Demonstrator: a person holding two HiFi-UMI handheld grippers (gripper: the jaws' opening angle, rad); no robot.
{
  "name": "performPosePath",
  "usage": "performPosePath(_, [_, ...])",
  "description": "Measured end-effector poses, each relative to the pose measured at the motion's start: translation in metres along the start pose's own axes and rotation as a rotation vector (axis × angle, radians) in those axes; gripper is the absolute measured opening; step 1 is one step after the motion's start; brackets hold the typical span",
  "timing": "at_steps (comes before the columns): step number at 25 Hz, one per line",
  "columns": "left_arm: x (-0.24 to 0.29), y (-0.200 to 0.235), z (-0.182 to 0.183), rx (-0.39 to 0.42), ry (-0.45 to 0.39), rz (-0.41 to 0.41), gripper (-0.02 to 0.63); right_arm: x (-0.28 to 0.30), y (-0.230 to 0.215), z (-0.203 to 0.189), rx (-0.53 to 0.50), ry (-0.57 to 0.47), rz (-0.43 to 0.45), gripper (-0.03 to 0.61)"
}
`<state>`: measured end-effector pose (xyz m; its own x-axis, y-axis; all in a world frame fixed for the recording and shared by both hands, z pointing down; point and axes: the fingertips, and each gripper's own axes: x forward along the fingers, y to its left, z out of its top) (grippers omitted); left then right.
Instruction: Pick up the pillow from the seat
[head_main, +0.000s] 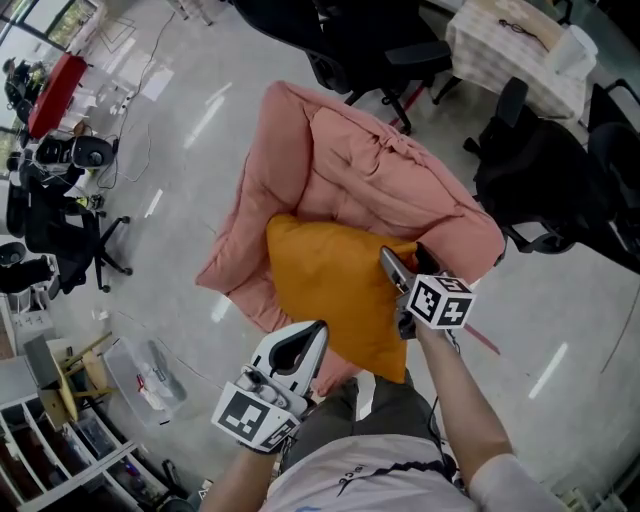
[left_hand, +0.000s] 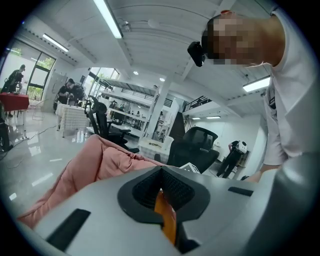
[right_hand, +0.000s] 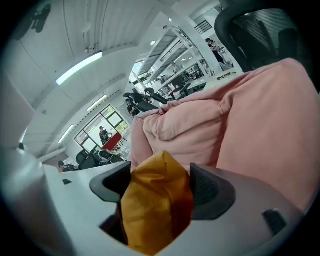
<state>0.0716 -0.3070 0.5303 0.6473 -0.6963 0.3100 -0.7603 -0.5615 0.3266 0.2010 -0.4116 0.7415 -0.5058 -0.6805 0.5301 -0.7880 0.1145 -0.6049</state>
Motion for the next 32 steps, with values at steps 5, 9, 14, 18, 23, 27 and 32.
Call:
performPosePath(5, [-0.004,0.012,-0.004,-0.018,0.005,0.033,0.011,0.012,-0.005,-0.005,0.003,0.038,0.007,0.334])
performPosePath(9, [-0.012,0.019,-0.006,-0.024,0.002,0.051,0.011,0.013,-0.004,-0.013,-0.096,0.063,-0.042,0.177])
performPosePath(14, [-0.027,0.028,-0.006,-0.030,-0.008,0.065,0.011,0.010,0.004,-0.020,-0.264,0.086,-0.087,0.081])
performPosePath(18, [-0.037,0.029,-0.006,-0.029,-0.020,0.067,0.011,0.004,0.016,-0.022,-0.399,0.098,-0.098,0.049])
performPosePath(23, [-0.057,0.025,-0.002,-0.020,-0.042,0.062,0.011,-0.011,0.047,-0.024,-0.534,0.078,-0.097,0.034])
performPosePath(27, [-0.083,0.024,0.000,-0.013,-0.070,0.070,0.011,-0.023,0.086,-0.029,-0.603,0.069,-0.063,0.031])
performPosePath(32, [-0.119,0.028,0.007,-0.009,-0.116,0.082,0.011,-0.038,0.153,-0.029,-0.687,0.036,0.006,0.026])
